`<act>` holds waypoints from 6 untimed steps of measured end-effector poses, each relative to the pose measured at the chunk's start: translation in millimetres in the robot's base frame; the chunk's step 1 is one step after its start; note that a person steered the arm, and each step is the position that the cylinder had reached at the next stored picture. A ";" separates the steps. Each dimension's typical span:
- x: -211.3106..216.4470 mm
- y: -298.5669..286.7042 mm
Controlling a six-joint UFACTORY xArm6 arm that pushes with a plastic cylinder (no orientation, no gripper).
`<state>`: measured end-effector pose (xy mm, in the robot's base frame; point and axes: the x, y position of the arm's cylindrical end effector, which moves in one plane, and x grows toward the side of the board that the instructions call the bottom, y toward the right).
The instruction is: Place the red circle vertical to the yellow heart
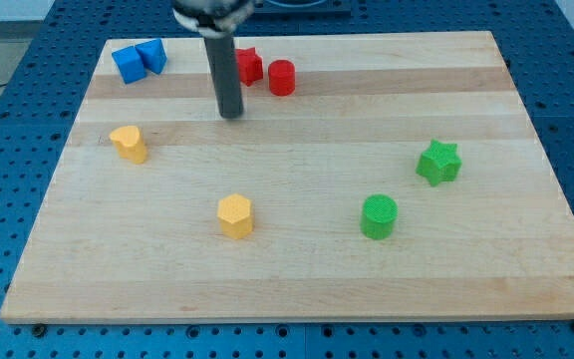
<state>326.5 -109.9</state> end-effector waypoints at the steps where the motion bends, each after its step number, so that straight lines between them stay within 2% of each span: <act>1: -3.1 -18.6; 2: 32.2 -27.3; 3: 63.8 1.1; 4: 39.6 111.6; 5: -37.8 166.8; 6: -81.2 101.4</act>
<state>245.3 -8.5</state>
